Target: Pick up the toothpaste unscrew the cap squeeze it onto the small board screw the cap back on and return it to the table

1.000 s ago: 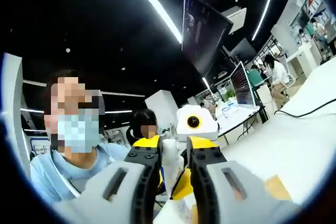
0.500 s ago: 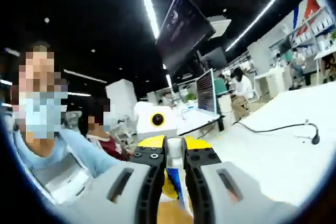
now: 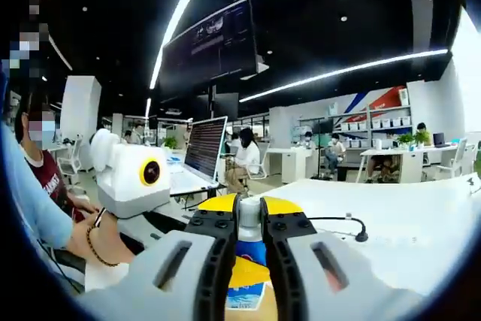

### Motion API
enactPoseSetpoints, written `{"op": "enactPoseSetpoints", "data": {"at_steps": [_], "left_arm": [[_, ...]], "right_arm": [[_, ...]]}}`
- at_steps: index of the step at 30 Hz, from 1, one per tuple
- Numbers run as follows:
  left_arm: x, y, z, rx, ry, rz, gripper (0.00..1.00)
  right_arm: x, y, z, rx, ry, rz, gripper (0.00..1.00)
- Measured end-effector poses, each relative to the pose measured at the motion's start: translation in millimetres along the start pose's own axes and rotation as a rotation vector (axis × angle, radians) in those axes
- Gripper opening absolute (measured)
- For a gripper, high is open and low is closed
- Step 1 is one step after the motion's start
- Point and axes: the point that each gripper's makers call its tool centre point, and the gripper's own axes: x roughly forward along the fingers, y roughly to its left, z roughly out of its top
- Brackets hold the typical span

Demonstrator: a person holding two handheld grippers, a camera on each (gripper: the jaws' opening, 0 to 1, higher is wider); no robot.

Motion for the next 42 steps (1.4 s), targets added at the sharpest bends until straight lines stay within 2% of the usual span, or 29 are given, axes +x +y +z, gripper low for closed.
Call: {"op": "enactPoseSetpoints", "data": {"at_steps": [2, 4, 10, 12, 13, 14, 16, 17, 18, 20, 21, 23, 24, 25, 27, 28, 31, 32, 33, 34, 35, 38, 40, 42], "left_arm": [[0.2, -1.8, 1.9, 0.012, -0.008, -0.017, 0.09], [1.2, -4.5, 5.9, 0.096, -0.04, -0.057, 0.1], [-0.4, -2.7, 6.3, 0.072, -0.044, -0.05, 0.09], [-2.3, -3.0, 6.8, 0.071, -0.036, -0.054, 0.09], [-3.6, -5.2, 7.4, 0.061, -0.03, -0.079, 0.09], [-4.5, -9.0, 7.4, 0.049, -0.025, -0.108, 0.09], [-8.0, -15.4, 10.3, 0.001, -0.018, -0.205, 0.09], [-10.3, -18.6, 10.0, -0.008, -0.002, -0.251, 0.09], [-12.9, -20.7, 9.3, -0.014, 0.01, -0.279, 0.09], [-16.9, -25.7, 10.7, -0.016, 0.011, -0.341, 0.09], [-19.3, -29.5, 11.5, -0.033, 0.013, -0.38, 0.09], [-25.7, -41.4, 11.2, -0.071, 0.017, -0.484, 0.09], [-27.2, -44.9, 14.3, -0.106, -0.004, -0.517, 0.08], [-30.1, -50.4, 16.4, -0.112, -0.018, -0.567, 0.08], [-36.3, -61.6, 18.5, -0.159, -0.031, -0.656, 0.08], [-40.2, -67.5, 16.6, -0.164, -0.019, -0.706, 0.08], [-44.4, -77.3, 12.5, -0.173, 0.003, -0.767, 0.08], [-44.3, -79.6, 14.0, -0.196, -0.009, -0.779, 0.08], [-45.6, -82.9, 14.6, -0.226, -0.008, -0.803, 0.08], [-48.6, -87.2, 9.8, -0.241, 0.024, -0.842, 0.08], [-49.5, -89.6, 5.7, -0.243, 0.044, -0.858, 0.08], [-50.4, -92.7, 5.8, -0.254, 0.045, -0.873, 0.08], [-44.8, -86.7, 7.7, -0.225, 0.03, -0.805, 0.08], [-37.1, -75.0, 4.7, -0.179, 0.039, -0.703, 0.08]], "right_arm": [[-0.9, 0.4, 1.2, 0.014, -0.004, 0.004, 0.11], [-1.4, 0.2, 1.8, 0.008, -0.006, -0.003, 0.11], [-4.7, -3.2, 1.1, 0.011, 0.003, -0.01, 0.11], [-4.7, 1.8, 0.2, -0.023, 0.021, 0.038, 0.12], [-5.4, 0.6, 3.5, -0.02, 0.021, 0.044, 0.13], [-7.3, 5.5, 9.3, -0.004, 0.006, 0.089, 0.15], [-13.1, 3.8, 22.6, 0.019, -0.01, 0.138, 0.33], [-17.1, 1.3, 31.0, 0.038, -0.035, 0.158, 0.38], [-21.6, 1.7, 36.9, 0.033, -0.051, 0.2, 0.35], [-31.1, 1.1, 44.3, 0.136, -0.069, 0.302, 0.28], [-33.3, 4.6, 45.9, 0.147, -0.077, 0.357, 0.26], [-39.6, 13.3, 43.5, 0.225, -0.046, 0.487, 0.25], [-42.8, 19.8, 38.2, 0.239, -0.012, 0.55, 0.23], [-41.4, 22.6, 33.7, 0.272, 0.007, 0.559, 0.21], [-37.8, 27.9, 28.2, 0.275, 0.009, 0.576, 0.2], [-37.8, 32.1, 25.2, 0.288, 0.023, 0.603, 0.2], [-40.5, 47.3, 22.1, 0.363, 0.024, 0.712, 0.2], [-41.7, 50.2, 18.6, 0.386, 0.045, 0.738, 0.18], [-47.1, 57.2, 12.9, 0.367, 0.076, 0.804, 0.13], [-47.1, 58.4, 10.6, 0.377, 0.088, 0.809, 0.13], [-46.2, 56.5, 9.6, 0.4, 0.09, 0.815, 0.13], [-49.1, 58.6, 9.3, 0.418, 0.089, 0.851, 0.12], [-47.4, 55.7, 10.5, 0.397, 0.074, 0.825, 0.12], [-41.8, 48.1, 5.9, 0.337, 0.082, 0.753, 0.11]]}}
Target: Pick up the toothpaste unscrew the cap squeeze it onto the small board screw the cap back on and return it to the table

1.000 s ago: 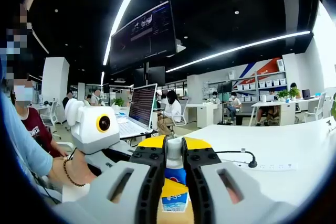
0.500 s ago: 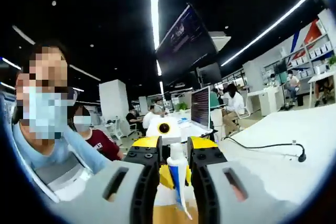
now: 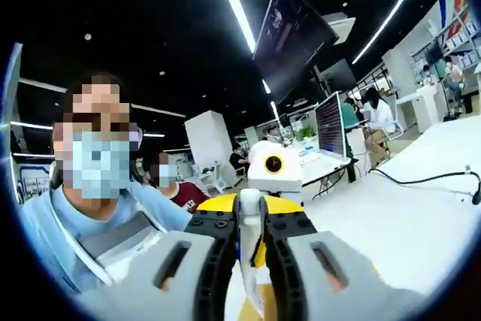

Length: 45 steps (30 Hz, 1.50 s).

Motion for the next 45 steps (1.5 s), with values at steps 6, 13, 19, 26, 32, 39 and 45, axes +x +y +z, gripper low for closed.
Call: {"op": "enactPoseSetpoints", "data": {"at_steps": [6, 13, 19, 26, 32, 39, 45], "left_arm": [[-12.8, 54.4, 0.1, 0.139, 0.042, 0.43, 0.08], [-23.2, 84.8, -2.8, 0.071, -0.023, 0.607, 0.08], [-25.1, 87.1, 4.4, 0.142, -0.04, 0.675, 0.09], [-25.8, 84.7, 8.1, 0.09, -0.04, 0.608, 0.09], [-18.5, 71.6, 0.9, -0.028, -0.028, 0.456, 0.09], [-5.4, 31.3, 6.7, -0.133, -0.045, 0.175, 0.09], [0.4, 10.2, 0.9, -0.148, -0.011, 0.053, 0.09]], "right_arm": [[-7.1, -45.6, -3.1, -0.158, 0.076, -0.357, 0.11], [-5.4, -76.0, -5.8, -0.229, 0.03, -0.693, 0.11], [-5.4, -69.9, -3.1, -0.344, 0.014, -0.801, 0.11], [-7.2, -69.1, 1.0, -0.31, -0.004, -0.753, 0.13], [-16.8, -62.6, 19.7, -0.322, -0.025, -0.73, 0.28], [-23.0, -43.5, 34.0, -0.095, -0.09, -0.402, 0.25], [-8.7, -16.8, 19.9, 0.204, -0.106, -0.034, 0.25]]}}
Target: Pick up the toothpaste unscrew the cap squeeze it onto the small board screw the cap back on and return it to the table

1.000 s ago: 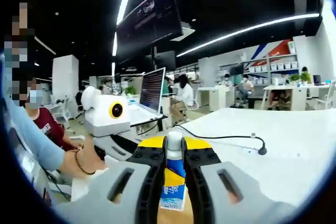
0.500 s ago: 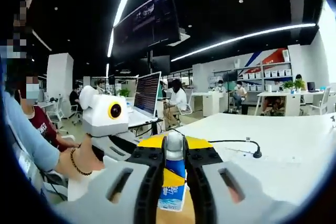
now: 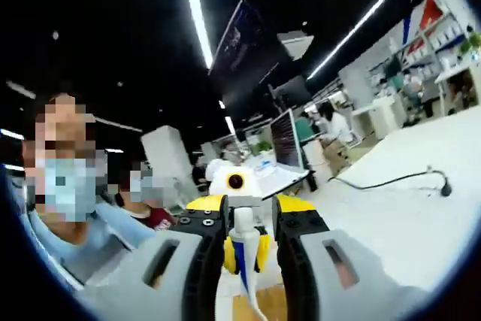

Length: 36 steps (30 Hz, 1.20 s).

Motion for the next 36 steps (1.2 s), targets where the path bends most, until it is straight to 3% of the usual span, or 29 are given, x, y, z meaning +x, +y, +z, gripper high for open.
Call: {"op": "enactPoseSetpoints", "data": {"at_steps": [4, 6, 8, 12, 16, 17, 21, 23, 24, 28, 32, 33, 34, 35, 36], "left_arm": [[4.8, -16.2, -6.4, -0.03, 0.023, -0.101, 0.09], [7.5, -26.1, -13.3, -0.042, 0.054, -0.154, 0.09], [9.2, -27.9, -15.3, -0.047, 0.057, -0.164, 0.09], [8.2, -32.0, -15.2, -0.052, 0.056, -0.169, 0.09], [8.0, -19.9, -13.6, -0.041, 0.039, -0.096, 0.08], [7.7, -12.5, -12.5, -0.038, 0.032, -0.051, 0.08], [1.8, 25.3, -13.6, 0.078, 0.054, 0.199, 0.08], [-1.4, 39.9, -13.1, 0.1, 0.056, 0.291, 0.09], [-1.7, 43.0, -13.1, 0.083, 0.049, 0.307, 0.09], [-2.3, 55.1, -7.6, 0.069, -0.006, 0.381, 0.08], [-3.2, 64.6, -1.4, 0.223, -0.003, 0.516, 0.08], [-2.2, 66.6, -2.0, 0.257, 0.012, 0.537, 0.09], [-0.2, 67.8, -2.7, 0.295, 0.025, 0.543, 0.09], [2.3, 66.9, 0.7, 0.312, 0.003, 0.538, 0.09], [2.9, 66.2, 1.0, 0.299, -0.003, 0.535, 0.09]], "right_arm": [[10.4, 6.7, -19.5, 0.085, 0.053, 0.099, 0.25], [14.7, 13.9, -27.0, 0.119, 0.07, 0.157, 0.2], [17.4, 27.8, -31.5, 0.181, 0.075, 0.232, 0.14], [20.3, 29.4, -33.7, 0.169, 0.078, 0.202, 0.13], [22.1, 19.1, -37.5, 0.098, 0.089, 0.083, 0.12], [22.3, 14.4, -37.2, 0.081, 0.08, 0.043, 0.12], [18.5, -19.9, -39.2, -0.085, 0.106, -0.223, 0.11], [9.5, -45.1, -36.1, -0.016, 0.098, -0.41, 0.11], [7.2, -50.9, -35.6, -0.04, 0.106, -0.459, 0.11], [2.1, -62.1, -23.8, -0.201, 0.09, -0.589, 0.11], [-3.5, -67.1, -15.4, -0.331, 0.082, -0.717, 0.11], [-5.2, -68.5, -16.3, -0.355, 0.111, -0.739, 0.11], [-5.8, -68.0, -16.4, -0.35, 0.119, -0.747, 0.11], [-7.2, -67.1, -14.1, -0.351, 0.106, -0.745, 0.11], [-8.3, -66.8, -12.0, -0.353, 0.096, -0.749, 0.11]]}}
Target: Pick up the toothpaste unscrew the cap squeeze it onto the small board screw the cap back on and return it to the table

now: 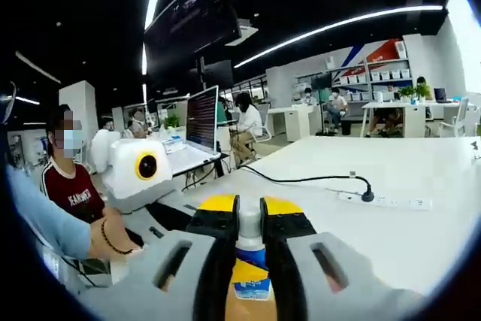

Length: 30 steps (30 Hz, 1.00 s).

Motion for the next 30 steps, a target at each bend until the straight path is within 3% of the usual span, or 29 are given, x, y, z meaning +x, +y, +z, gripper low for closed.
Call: {"op": "enactPoseSetpoints", "data": {"at_steps": [6, 8, 12, 14, 16, 18, 20, 22, 23, 25, 28, 30], "left_arm": [[3.2, 0.9, 6.4, -0.034, -0.045, -0.002, 0.09], [6.5, -0.6, 2.5, 0.007, -0.029, 0.011, 0.09], [4.5, -2.1, 0.6, 0.007, -0.008, 0.004, 0.09], [1.3, -5.4, 0.3, -0.019, 0.004, -0.05, 0.09], [-3.0, -10.8, 6.1, -0.031, -0.019, -0.131, 0.09], [-7.7, -15.5, 4.7, -0.059, 0.005, -0.193, 0.09], [-13.6, -23.7, 0.3, -0.065, 0.033, -0.268, 0.09], [-16.5, -26.0, 2.0, -0.101, 0.027, -0.295, 0.08], [-18.6, -28.4, 4.7, -0.128, 0.02, -0.322, 0.08], [-24.8, -37.4, 7.6, -0.151, 0.025, -0.397, 0.08], [-34.2, -52.0, 8.4, -0.123, 0.04, -0.489, 0.08], [-39.1, -62.6, 8.5, -0.103, 0.043, -0.545, 0.08]], "right_arm": [[-6.9, -0.2, 10.9, -0.002, -0.048, -0.019, 0.11], [-7.8, -1.4, 14.6, 0.029, -0.077, -0.02, 0.11], [-6.0, 4.1, 11.8, 0.007, -0.065, 0.023, 0.12], [-6.2, 13.1, 13.1, -0.026, -0.079, 0.101, 0.12], [-10.9, 21.3, 24.0, -0.074, -0.154, 0.16, 0.13], [-19.2, 20.8, 32.7, -0.074, -0.165, 0.16, 0.18], [-28.5, 15.6, 49.5, -0.126, -0.221, 0.158, 0.26], [-37.2, 15.8, 55.5, -0.145, -0.224, 0.213, 0.27], [-41.5, 16.5, 59.4, -0.098, -0.237, 0.257, 0.27], [-50.8, 29.0, 61.9, -0.031, -0.24, 0.417, 0.25], [-56.4, 42.3, 59.8, -0.008, -0.232, 0.549, 0.24], [-60.1, 59.9, 48.2, 0.023, -0.178, 0.676, 0.25]]}}
